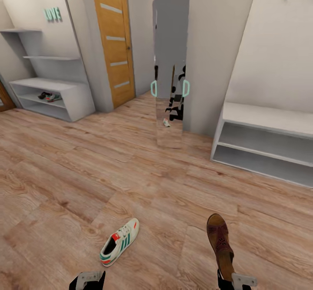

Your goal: Pick up the two gym shoes and the two sandals from the corridor floor and place them onto the hallstand (shoe rack) in the corridor, making sure they are on the rack and not on the floor. Arrange them so the two gym shoes are next to each other and the two sandals are next to each other.

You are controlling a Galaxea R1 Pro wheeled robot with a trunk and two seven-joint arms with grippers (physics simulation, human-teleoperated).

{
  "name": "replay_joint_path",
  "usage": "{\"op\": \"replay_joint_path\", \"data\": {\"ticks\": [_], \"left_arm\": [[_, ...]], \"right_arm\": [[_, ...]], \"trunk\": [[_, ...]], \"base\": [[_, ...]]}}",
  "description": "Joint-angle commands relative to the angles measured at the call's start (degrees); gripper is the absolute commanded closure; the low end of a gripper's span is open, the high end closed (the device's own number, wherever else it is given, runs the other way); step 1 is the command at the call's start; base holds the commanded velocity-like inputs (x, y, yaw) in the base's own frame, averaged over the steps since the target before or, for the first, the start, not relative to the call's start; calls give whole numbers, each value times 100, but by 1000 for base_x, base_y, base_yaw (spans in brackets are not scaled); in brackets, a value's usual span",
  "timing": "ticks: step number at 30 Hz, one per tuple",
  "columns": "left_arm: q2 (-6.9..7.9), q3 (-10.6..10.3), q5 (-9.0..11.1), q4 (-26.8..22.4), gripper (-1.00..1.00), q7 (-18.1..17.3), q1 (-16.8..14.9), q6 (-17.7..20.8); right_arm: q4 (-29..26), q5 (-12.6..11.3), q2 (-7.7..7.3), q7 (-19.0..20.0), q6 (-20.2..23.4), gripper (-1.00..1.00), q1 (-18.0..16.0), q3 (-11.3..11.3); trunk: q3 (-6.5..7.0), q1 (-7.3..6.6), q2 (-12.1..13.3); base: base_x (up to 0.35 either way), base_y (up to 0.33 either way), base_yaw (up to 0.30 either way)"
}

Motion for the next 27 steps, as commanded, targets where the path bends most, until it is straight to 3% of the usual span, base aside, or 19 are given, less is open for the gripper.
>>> {"op": "replay_joint_path", "data": {"ticks": [1, 13, 20, 27], "left_arm": [[1, 48, 7, 4, -100, -55, -2, -11], [1, 47, 7, 1, -100, -58, -2, -18], [1, 46, 11, 0, -100, -55, -2, -12], [1, 48, 11, 0, -100, -55, -2, -11]], "right_arm": [[8, 61, 1, -41, -14, 100, -6, -15], [3, 61, 2, -41, -22, 100, -6, -14], [5, 61, 1, -41, -22, 100, -6, -14], [7, 62, 3, -41, -22, 100, -6, -14]], "trunk": [[-7, -1, -2], [-37, -1, -2], [-40, -1, -2], [-40, -1, -2]], "base": [[-3, 23, -282], [0, 3, -263], [30, 25, -37], [161, 214, -3]]}}
